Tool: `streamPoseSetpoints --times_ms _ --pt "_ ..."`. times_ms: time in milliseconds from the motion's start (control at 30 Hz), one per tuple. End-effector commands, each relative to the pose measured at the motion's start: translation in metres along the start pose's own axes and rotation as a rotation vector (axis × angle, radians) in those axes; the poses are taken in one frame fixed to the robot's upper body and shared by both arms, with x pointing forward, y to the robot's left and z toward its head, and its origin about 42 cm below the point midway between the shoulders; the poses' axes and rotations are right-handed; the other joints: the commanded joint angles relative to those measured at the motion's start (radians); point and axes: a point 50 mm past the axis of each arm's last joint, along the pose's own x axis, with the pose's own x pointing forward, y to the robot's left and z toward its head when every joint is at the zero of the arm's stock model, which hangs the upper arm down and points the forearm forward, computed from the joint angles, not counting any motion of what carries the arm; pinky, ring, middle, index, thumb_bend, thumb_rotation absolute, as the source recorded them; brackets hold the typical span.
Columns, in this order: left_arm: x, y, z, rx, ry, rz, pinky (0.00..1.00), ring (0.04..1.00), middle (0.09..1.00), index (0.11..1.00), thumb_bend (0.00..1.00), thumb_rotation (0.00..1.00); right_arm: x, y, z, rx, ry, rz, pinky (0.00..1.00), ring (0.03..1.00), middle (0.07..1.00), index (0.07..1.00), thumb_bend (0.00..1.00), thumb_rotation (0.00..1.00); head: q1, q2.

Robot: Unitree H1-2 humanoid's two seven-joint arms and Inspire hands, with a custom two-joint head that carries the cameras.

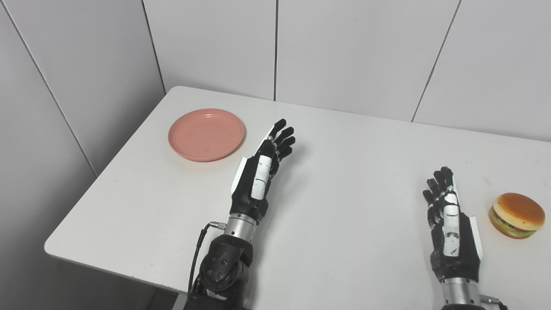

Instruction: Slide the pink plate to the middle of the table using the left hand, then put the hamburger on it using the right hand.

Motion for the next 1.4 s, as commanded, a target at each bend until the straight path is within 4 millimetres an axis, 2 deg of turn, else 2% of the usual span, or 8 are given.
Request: streamPoseSetpoints --times_ms 0,100,300,567,767,900,967,1367 --pt "0.02 0.003 0.024 0.024 -0.114 -0.01 0.86 0.857 0.866 0.859 0.87 1.0 -0.014 0.004 -0.017 0.021 0.029 -0.021 1.0 1.0 1.0 1.0 0.62 0.98 0.0 0.001" --pt "0.031 0.015 0.03 0.064 -0.147 0.007 0.87 0.841 0.849 0.843 0.86 1.0 -0.014 0.005 -0.017 0.021 0.028 -0.027 1.0 1.0 1.0 1.0 0.62 0.98 0.0 0.003" --pt "0.053 0.043 0.044 0.125 -0.183 0.059 0.76 0.776 0.798 0.784 0.88 1.0 -0.015 0.007 -0.018 0.023 0.033 -0.027 1.0 1.0 1.0 1.0 0.62 0.98 -0.002 0.005" --pt "0.083 0.083 0.058 0.223 -0.211 0.146 0.75 0.755 0.76 0.749 0.88 1.0 -0.015 0.008 -0.018 0.02 0.036 -0.028 1.0 1.0 1.0 1.0 0.62 0.98 -0.004 0.006" --pt "0.104 0.116 0.063 0.292 -0.19 0.21 0.81 0.763 0.761 0.75 0.88 1.0 -0.015 0.008 -0.017 0.019 0.036 -0.022 1.0 1.0 1.0 1.0 0.61 0.99 -0.004 0.006" --pt "0.117 0.136 0.064 0.317 -0.189 0.265 0.77 0.757 0.752 0.744 0.87 1.0 -0.016 0.008 -0.017 0.024 0.041 -0.015 1.0 1.0 1.0 1.0 0.61 1.0 -0.005 0.007" --pt "0.124 0.147 0.065 0.343 -0.187 0.29 0.82 0.754 0.745 0.743 0.84 1.0 -0.016 0.008 -0.017 0.024 0.042 -0.014 1.0 1.0 1.0 1.0 0.62 0.99 -0.004 0.008" --pt "0.158 0.19 0.061 0.34 -0.163 0.38 0.75 0.734 0.732 0.734 0.88 1.0 -0.017 0.009 -0.016 0.02 0.041 -0.012 1.0 1.0 1.0 1.0 0.61 0.98 -0.005 0.007"
